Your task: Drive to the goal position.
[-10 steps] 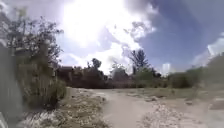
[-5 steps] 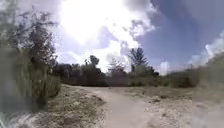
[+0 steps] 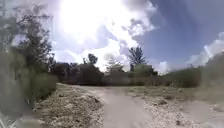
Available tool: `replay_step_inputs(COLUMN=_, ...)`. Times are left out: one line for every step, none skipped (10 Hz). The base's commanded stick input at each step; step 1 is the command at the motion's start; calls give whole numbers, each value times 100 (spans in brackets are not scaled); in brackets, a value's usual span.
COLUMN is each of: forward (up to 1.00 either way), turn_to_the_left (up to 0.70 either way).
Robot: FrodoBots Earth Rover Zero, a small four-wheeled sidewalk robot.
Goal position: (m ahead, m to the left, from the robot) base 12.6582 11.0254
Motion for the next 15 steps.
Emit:
replay_step_inputs(forward=70, turn_to_the_left=0)
replay_step_inputs(forward=70, turn_to_the_left=0)
replay_step_inputs(forward=70, turn_to_the_left=0)
replay_step_inputs(forward=70, turn_to_the_left=0)
replay_step_inputs(forward=70, turn_to_the_left=0)
replay_step_inputs(forward=70, turn_to_the_left=0)
replay_step_inputs(forward=70, turn_to_the_left=0)
replay_step_inputs(forward=70, turn_to_the_left=0)
replay_step_inputs(forward=70, turn_to_the_left=0)
replay_step_inputs(forward=70, turn_to_the_left=0)
replay_step_inputs(forward=70, turn_to_the_left=0)
replay_step_inputs(forward=70, turn_to_the_left=0)
replay_step_inputs(forward=70, turn_to_the_left=0)
replay_step_inputs(forward=70, turn_to_the_left=0)
replay_step_inputs(forward=70, turn_to_the_left=35)
